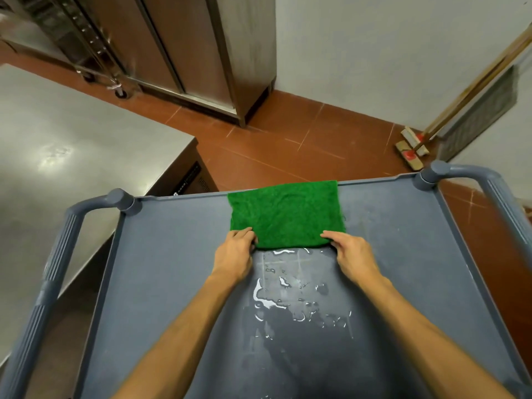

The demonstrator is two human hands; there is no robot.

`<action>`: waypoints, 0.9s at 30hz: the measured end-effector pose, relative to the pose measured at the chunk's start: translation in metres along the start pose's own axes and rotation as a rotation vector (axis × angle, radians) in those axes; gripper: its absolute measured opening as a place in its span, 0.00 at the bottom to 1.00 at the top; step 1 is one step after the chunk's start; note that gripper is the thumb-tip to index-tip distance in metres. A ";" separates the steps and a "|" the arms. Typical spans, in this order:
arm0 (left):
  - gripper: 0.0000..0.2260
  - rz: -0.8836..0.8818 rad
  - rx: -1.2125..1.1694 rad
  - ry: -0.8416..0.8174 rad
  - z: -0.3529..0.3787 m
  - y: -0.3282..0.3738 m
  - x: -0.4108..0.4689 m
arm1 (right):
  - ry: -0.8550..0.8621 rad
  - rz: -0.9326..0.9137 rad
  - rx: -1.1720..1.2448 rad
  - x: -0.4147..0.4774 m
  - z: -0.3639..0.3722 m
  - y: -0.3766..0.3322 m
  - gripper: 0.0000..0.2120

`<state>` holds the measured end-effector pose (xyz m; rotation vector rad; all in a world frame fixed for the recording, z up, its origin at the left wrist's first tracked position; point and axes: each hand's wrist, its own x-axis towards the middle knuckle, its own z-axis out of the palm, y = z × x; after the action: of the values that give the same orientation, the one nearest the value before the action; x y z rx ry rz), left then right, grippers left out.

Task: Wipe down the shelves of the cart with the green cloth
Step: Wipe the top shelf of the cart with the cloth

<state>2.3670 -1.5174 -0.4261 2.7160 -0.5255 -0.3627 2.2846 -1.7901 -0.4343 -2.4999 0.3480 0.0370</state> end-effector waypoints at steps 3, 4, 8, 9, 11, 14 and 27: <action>0.08 -0.006 0.011 -0.003 0.001 -0.002 -0.012 | -0.022 0.012 -0.002 -0.014 -0.001 0.000 0.15; 0.08 -0.009 0.013 -0.008 0.001 -0.002 -0.016 | -0.025 0.022 0.002 -0.020 0.000 -0.001 0.15; 0.08 -0.009 0.012 -0.021 0.004 -0.004 -0.035 | -0.025 0.065 0.009 -0.044 0.007 -0.005 0.14; 0.08 -0.008 0.010 -0.020 0.005 -0.005 -0.040 | -0.026 0.081 0.007 -0.050 0.008 -0.006 0.14; 0.08 -0.004 0.002 -0.019 0.007 -0.007 -0.051 | -0.041 0.104 -0.003 -0.063 0.010 -0.010 0.14; 0.08 0.002 -0.015 -0.025 0.011 -0.012 -0.069 | -0.056 0.108 -0.008 -0.085 0.014 -0.015 0.14; 0.07 0.057 -0.051 -0.037 0.022 -0.033 -0.149 | -0.042 0.172 -0.001 -0.171 0.037 -0.035 0.14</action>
<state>2.2366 -1.4356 -0.4320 2.6435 -0.5941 -0.4061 2.1303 -1.7007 -0.4266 -2.4602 0.5441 0.1587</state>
